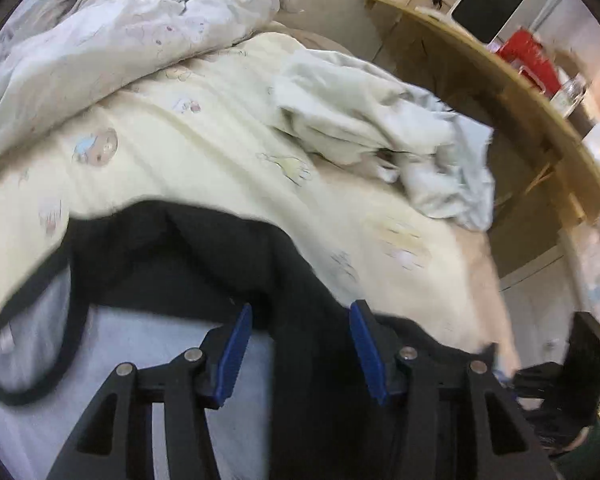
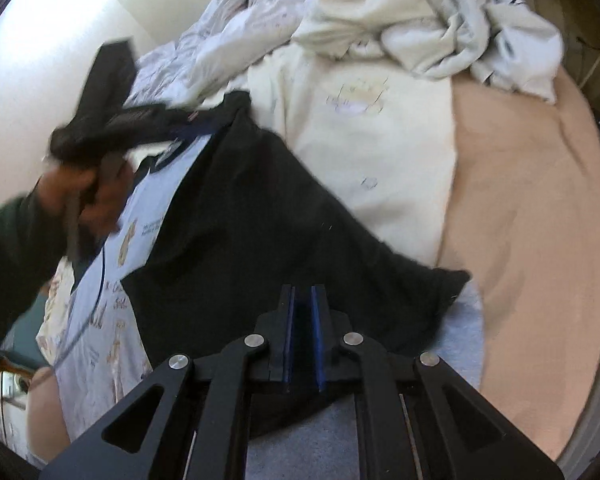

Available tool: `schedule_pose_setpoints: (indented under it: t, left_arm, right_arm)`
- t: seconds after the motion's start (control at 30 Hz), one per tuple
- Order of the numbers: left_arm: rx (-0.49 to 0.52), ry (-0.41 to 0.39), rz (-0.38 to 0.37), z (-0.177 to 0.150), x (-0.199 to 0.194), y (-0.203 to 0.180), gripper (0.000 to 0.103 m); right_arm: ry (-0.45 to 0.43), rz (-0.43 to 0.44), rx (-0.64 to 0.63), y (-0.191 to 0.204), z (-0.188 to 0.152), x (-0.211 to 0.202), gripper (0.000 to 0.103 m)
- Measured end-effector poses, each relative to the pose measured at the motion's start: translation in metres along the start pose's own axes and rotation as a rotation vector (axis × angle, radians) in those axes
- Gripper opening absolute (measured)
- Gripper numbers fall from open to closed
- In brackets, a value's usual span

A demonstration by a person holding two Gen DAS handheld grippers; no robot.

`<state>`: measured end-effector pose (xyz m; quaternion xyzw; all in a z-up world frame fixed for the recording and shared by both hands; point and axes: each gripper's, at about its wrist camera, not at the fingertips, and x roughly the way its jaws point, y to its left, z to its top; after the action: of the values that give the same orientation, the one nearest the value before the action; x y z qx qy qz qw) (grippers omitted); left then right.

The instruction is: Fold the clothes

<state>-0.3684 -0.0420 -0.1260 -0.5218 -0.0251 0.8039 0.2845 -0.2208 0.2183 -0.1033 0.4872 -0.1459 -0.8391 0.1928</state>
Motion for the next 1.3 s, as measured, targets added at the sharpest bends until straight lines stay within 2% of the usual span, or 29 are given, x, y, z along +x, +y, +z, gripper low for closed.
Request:
schedule_pose_setpoints:
  t: [0.03,0.1,0.37,0.47,0.57,0.67,0.8,0.9,0.97,1.03,1.1,1.17,1.2,1.23,1.3]
  left_arm:
    - [-0.016,0.054,-0.031,0.004,0.012,0.003,0.052]
    - [-0.018,0.107,-0.063,0.010,0.026,0.002,0.052]
    - [-0.043,0.037,-0.153,0.047,0.049,0.000,0.056]
    - [-0.095,-0.001,-0.217,0.057,0.053,0.006,0.056]
    - [-0.140,0.039,-0.270,0.058,0.055,0.018,0.056]
    - [-0.105,0.030,-0.249,0.058,0.040,0.023,0.056]
    - [-0.066,0.009,-0.212,0.059,0.018,0.031,0.056]
    - [-0.138,-0.095,-0.108,0.068,-0.003,0.059,0.058]
    - [-0.175,-0.121,-0.087,0.068,-0.012,0.070,0.060]
    - [-0.192,-0.138,-0.088,0.065,-0.018,0.073,0.060]
    - [-0.140,-0.124,-0.124,0.053,-0.023,0.060,0.060]
    - [-0.024,-0.070,-0.121,0.031,-0.023,0.039,0.060]
    - [0.034,-0.043,-0.119,0.021,-0.023,0.028,0.060]
    - [0.089,-0.014,-0.099,0.010,-0.020,0.018,0.060]
    - [0.184,0.052,0.022,-0.010,-0.003,0.004,0.060]
  right_arm:
    - [0.001,-0.006,-0.010,0.000,0.000,0.001,0.011]
    - [0.007,-0.011,-0.013,-0.003,0.002,0.002,0.011]
    - [0.035,-0.045,0.011,-0.010,0.004,0.014,0.007]
    - [0.031,-0.065,0.000,-0.010,0.003,0.014,0.007]
    - [0.031,-0.095,-0.017,-0.010,0.002,0.014,0.006]
    - [0.026,-0.131,-0.021,-0.012,0.002,0.012,0.002]
    - [0.024,-0.129,-0.015,-0.016,0.004,0.007,0.001]
    - [0.024,-0.133,-0.012,-0.017,0.003,0.005,0.002]
    - [0.027,-0.122,-0.004,-0.020,0.003,0.002,0.002]
    - [0.022,-0.083,0.013,-0.024,0.001,-0.004,0.007]
    - [0.001,-0.029,0.003,-0.022,-0.001,-0.014,0.011]
    - [-0.021,0.019,-0.028,-0.017,-0.003,-0.024,0.011]
    - [-0.016,0.015,-0.045,-0.014,-0.005,-0.024,0.011]
    - [-0.005,0.007,-0.057,-0.013,-0.006,-0.022,0.011]
    - [0.053,-0.027,-0.051,-0.018,-0.010,-0.010,0.010]
